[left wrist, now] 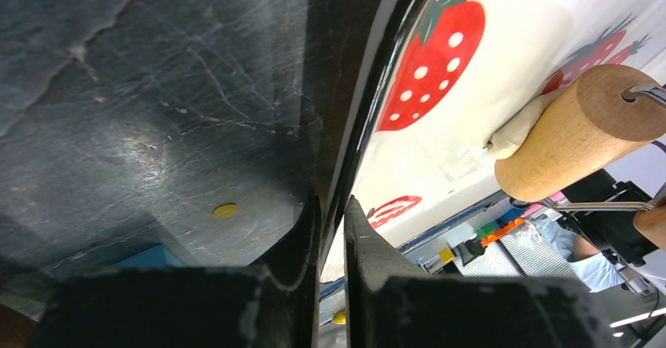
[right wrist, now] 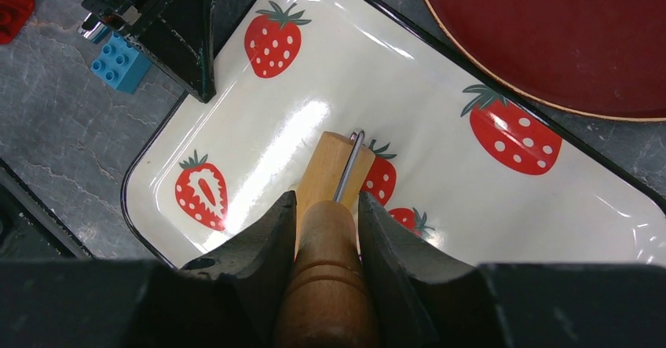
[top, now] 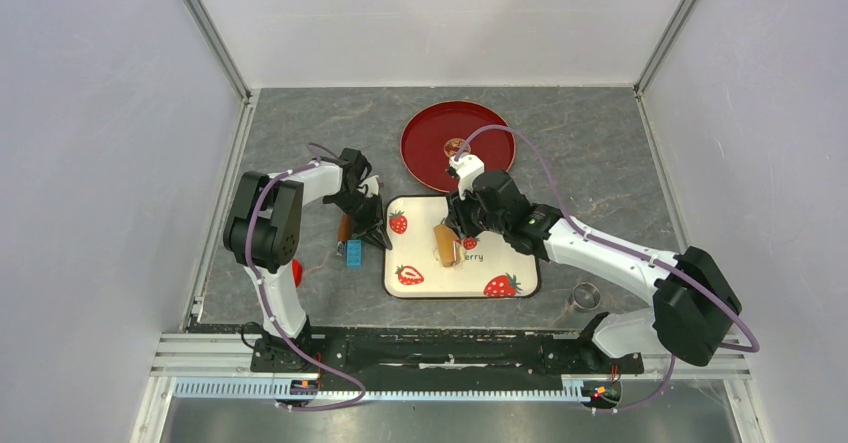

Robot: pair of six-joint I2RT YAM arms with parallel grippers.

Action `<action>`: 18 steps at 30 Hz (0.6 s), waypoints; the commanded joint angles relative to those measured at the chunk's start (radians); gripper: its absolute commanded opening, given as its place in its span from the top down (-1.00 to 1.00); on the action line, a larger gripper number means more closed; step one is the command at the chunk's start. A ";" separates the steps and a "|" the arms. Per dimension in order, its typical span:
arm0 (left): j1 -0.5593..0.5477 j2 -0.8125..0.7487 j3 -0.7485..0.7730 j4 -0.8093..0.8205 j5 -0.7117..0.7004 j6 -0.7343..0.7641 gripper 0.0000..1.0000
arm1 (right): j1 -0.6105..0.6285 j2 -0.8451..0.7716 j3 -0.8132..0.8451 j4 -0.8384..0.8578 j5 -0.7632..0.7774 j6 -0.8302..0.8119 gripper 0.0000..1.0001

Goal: Roll out the dumpling wrappers from the dough

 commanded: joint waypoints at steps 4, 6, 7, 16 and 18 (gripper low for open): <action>-0.001 0.016 -0.011 0.033 -0.053 -0.046 0.96 | 0.072 0.140 -0.208 -0.525 -0.205 0.035 1.00; -0.001 0.015 -0.011 0.033 -0.053 -0.047 0.96 | 0.073 0.139 -0.209 -0.521 -0.209 0.035 1.00; -0.001 0.015 -0.012 0.033 -0.053 -0.048 0.96 | 0.073 0.137 -0.209 -0.517 -0.213 0.035 1.00; 0.000 0.016 -0.007 0.033 -0.054 -0.055 0.96 | 0.076 0.133 -0.190 -0.500 -0.249 0.043 1.00; 0.000 0.016 -0.003 0.033 -0.054 -0.054 0.96 | 0.076 0.131 -0.194 -0.496 -0.251 0.041 1.00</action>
